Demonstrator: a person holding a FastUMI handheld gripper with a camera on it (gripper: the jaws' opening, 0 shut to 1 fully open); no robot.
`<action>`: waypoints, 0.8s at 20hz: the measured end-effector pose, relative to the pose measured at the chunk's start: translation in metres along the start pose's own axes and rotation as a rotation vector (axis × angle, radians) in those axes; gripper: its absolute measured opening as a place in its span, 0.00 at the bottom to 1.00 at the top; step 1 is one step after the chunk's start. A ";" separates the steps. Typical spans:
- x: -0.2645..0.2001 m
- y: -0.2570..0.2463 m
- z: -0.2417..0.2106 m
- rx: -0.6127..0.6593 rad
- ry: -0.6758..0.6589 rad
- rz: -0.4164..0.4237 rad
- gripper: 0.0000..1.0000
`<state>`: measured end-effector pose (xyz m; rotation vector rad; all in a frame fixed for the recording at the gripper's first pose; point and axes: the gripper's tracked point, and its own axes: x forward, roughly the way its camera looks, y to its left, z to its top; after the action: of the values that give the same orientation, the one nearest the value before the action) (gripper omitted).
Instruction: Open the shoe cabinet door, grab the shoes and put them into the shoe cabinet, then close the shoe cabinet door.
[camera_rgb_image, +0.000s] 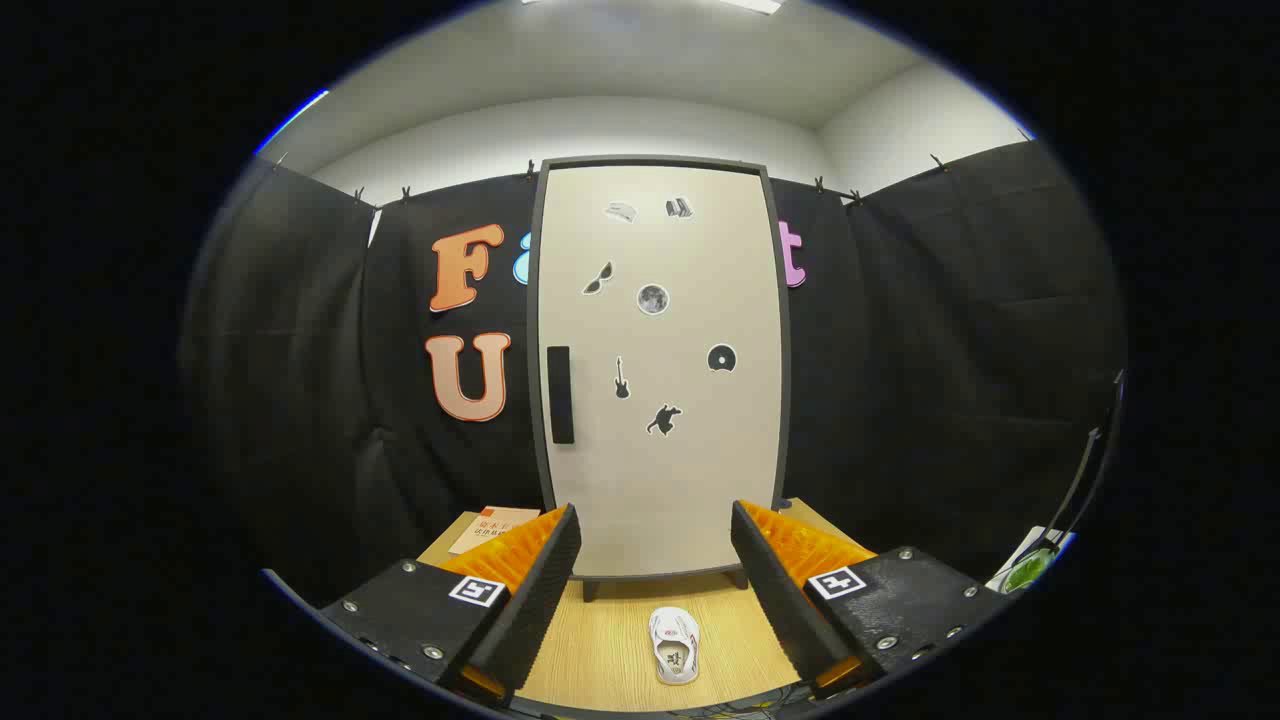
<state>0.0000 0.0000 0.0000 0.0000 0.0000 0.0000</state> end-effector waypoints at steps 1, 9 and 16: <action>0.000 0.000 0.000 0.000 -0.001 -0.001 0.95; 0.002 0.002 -0.002 0.002 0.007 0.001 0.95; 0.004 0.005 -0.005 -0.001 0.020 0.004 0.95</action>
<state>0.0045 0.0045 -0.0052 -0.0009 0.0197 0.0039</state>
